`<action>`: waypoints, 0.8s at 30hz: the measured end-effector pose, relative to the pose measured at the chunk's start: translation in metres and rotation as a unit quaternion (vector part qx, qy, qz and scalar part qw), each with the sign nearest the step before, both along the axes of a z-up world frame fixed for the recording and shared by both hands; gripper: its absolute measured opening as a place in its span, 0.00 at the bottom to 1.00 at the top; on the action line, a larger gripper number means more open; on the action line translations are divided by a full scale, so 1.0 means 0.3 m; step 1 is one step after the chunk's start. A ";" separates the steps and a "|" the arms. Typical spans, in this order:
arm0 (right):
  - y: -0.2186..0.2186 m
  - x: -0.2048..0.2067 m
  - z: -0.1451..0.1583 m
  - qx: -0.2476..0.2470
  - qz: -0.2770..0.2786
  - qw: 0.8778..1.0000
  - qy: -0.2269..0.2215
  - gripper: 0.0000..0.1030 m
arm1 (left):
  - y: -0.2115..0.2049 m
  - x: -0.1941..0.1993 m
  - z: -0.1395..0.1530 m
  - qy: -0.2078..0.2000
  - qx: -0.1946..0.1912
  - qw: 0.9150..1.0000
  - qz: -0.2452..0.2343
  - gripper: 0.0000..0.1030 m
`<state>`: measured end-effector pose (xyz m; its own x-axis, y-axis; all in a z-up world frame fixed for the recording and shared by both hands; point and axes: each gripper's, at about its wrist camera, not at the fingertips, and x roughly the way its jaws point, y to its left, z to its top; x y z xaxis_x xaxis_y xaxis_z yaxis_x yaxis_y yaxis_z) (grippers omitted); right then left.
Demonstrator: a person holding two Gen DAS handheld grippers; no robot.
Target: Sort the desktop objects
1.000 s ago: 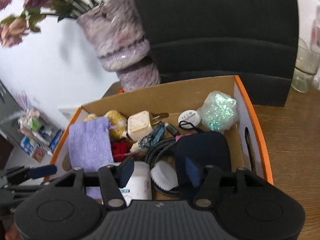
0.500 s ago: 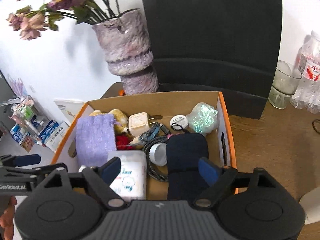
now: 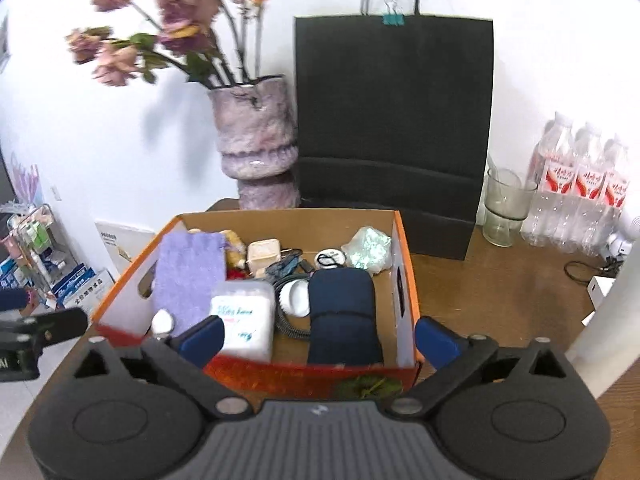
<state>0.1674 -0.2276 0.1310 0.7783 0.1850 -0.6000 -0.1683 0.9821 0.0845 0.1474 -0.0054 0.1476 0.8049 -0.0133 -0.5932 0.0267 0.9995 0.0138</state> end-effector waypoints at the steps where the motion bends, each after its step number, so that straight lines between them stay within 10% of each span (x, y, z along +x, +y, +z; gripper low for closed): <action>1: 0.006 -0.018 -0.005 0.000 0.002 1.000 -0.002 0.99 | -0.005 -0.019 -0.002 0.000 0.000 1.000 -0.002 1.00; 24: -0.012 -0.655 -0.329 0.016 -0.018 1.000 0.018 0.99 | 0.065 -0.646 -0.339 -0.005 -0.014 1.000 -0.010 1.00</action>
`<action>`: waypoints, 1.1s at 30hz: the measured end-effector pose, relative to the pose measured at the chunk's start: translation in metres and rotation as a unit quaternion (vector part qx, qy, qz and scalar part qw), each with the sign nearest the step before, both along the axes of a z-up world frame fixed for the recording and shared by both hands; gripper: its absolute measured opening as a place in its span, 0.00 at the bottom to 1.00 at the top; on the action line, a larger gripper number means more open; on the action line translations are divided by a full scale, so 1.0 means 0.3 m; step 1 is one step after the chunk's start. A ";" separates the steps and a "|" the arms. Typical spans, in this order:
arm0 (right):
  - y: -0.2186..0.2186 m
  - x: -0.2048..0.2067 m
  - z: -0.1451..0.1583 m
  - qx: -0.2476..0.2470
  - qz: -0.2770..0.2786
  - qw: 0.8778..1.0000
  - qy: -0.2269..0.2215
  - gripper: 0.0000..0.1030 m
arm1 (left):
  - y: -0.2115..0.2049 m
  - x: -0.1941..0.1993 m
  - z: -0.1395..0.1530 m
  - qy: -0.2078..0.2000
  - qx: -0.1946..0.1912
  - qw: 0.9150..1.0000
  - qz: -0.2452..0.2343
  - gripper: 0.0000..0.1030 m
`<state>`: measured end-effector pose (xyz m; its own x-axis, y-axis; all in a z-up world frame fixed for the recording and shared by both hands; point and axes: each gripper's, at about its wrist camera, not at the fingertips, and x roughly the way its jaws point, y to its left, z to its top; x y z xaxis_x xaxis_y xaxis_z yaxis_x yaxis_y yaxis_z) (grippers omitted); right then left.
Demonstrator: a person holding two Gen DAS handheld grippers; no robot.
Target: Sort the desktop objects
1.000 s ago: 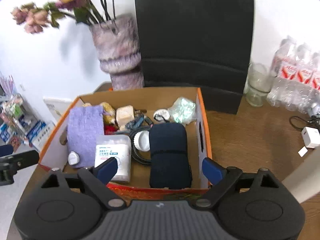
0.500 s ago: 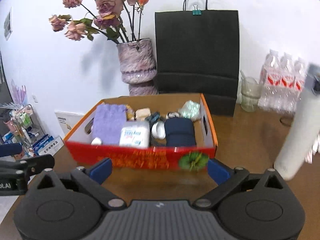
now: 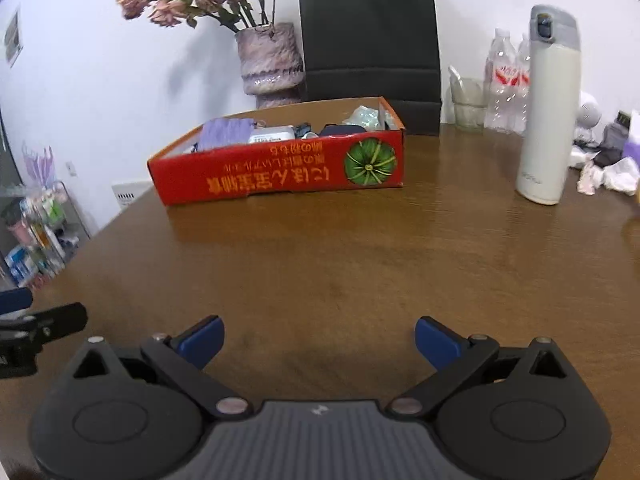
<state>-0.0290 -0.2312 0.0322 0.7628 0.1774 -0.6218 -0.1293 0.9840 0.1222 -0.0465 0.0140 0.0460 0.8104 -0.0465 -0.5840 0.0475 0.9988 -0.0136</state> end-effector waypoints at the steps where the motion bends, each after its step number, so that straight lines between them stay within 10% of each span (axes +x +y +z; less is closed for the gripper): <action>1: -0.001 -0.022 -0.001 -0.007 0.001 1.000 -0.006 0.99 | 0.004 -0.012 -0.006 -0.002 0.003 1.000 0.002 1.00; 33: 0.107 0.072 -0.086 -0.054 0.003 0.999 0.003 1.00 | -0.052 0.166 -0.140 0.038 0.012 0.999 0.007 1.00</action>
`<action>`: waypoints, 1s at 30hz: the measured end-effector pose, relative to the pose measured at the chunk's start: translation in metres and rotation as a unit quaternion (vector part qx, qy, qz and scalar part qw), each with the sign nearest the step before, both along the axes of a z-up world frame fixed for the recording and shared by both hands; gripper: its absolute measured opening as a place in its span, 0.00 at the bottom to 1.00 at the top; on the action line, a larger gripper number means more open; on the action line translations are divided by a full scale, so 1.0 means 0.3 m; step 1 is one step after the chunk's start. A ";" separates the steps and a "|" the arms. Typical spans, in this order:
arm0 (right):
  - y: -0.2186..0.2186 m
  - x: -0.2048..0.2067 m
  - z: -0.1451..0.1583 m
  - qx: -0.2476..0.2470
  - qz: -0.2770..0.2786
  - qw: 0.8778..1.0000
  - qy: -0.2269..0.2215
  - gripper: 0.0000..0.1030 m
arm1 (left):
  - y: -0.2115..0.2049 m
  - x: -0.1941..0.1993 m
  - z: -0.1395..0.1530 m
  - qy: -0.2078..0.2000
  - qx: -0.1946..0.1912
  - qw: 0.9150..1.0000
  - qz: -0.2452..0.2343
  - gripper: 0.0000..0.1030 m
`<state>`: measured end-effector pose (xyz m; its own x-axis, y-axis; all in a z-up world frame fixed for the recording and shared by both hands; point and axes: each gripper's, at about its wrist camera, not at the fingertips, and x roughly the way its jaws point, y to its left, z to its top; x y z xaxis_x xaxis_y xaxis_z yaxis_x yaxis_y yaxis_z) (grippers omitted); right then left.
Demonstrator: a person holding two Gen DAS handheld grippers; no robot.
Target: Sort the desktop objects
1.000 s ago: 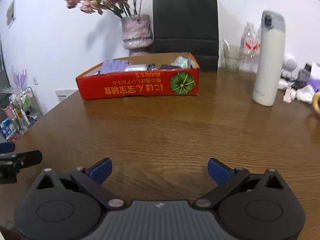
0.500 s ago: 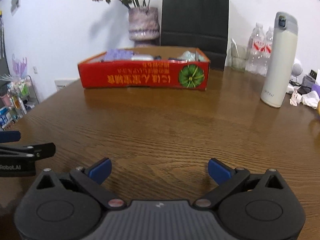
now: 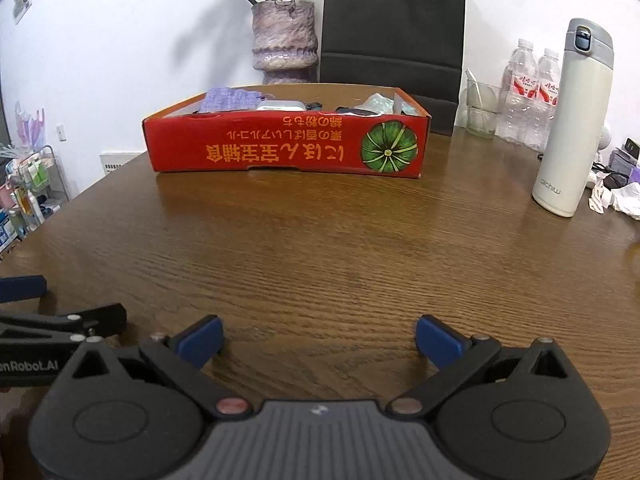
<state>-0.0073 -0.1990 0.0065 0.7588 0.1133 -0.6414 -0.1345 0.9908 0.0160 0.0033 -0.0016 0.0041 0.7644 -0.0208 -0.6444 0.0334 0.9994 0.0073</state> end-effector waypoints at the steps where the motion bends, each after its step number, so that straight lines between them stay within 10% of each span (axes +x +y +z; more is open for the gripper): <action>1: 0.001 0.001 0.000 0.000 -0.001 1.000 0.000 1.00 | 0.000 -0.001 0.000 0.000 0.000 1.000 0.000 1.00; 30: 0.003 0.000 0.001 -0.001 -0.005 1.000 0.001 1.00 | 0.005 0.002 0.003 -0.001 -0.002 1.000 0.000 1.00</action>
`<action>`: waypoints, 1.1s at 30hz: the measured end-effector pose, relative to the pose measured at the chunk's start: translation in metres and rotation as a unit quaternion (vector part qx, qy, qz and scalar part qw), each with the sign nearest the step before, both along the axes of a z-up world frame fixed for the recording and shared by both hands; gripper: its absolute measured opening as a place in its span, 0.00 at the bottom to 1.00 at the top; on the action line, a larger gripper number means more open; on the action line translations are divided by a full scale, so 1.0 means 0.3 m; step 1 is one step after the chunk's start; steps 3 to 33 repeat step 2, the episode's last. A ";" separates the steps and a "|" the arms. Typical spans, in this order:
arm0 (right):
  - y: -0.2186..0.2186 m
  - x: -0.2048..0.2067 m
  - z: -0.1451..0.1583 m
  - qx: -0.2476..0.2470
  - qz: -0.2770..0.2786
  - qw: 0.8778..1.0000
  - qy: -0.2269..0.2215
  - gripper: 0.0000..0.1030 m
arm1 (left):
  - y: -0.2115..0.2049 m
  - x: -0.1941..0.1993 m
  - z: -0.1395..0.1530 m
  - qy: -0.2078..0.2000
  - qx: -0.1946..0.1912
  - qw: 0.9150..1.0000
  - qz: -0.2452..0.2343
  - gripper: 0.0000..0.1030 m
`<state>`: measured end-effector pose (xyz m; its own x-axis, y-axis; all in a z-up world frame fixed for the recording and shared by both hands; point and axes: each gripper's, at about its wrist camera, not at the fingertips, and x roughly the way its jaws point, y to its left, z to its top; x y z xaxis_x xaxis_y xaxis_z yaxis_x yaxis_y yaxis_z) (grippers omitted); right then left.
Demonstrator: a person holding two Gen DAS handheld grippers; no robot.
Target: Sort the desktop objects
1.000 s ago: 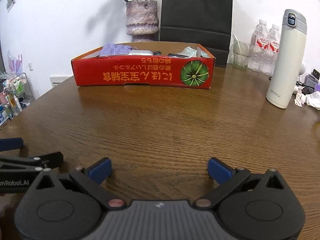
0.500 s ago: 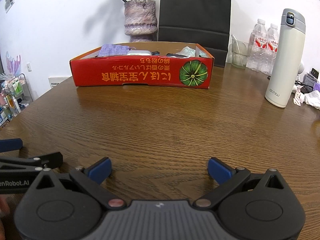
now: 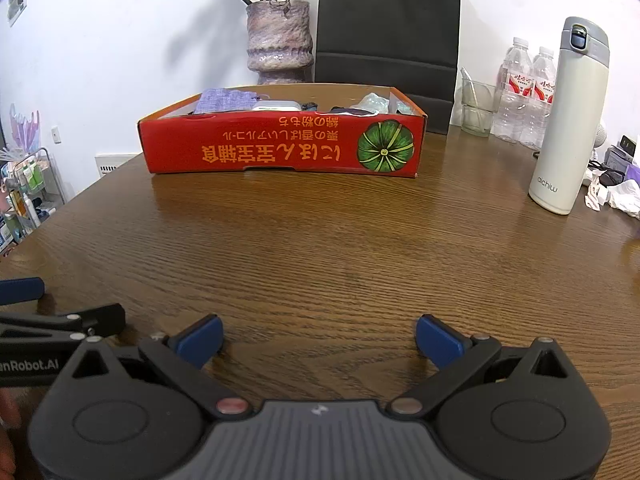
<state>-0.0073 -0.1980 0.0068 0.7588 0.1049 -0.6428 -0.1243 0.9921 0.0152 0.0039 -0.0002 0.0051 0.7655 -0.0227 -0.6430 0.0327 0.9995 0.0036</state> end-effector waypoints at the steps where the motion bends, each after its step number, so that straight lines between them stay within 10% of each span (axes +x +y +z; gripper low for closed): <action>1: 0.000 0.000 0.000 0.000 0.000 1.000 0.000 1.00 | 0.000 0.001 0.000 0.000 0.000 1.000 0.000 1.00; 33: 0.000 0.000 0.000 0.000 0.000 1.000 0.000 1.00 | 0.000 0.000 0.000 0.000 0.000 1.000 0.000 1.00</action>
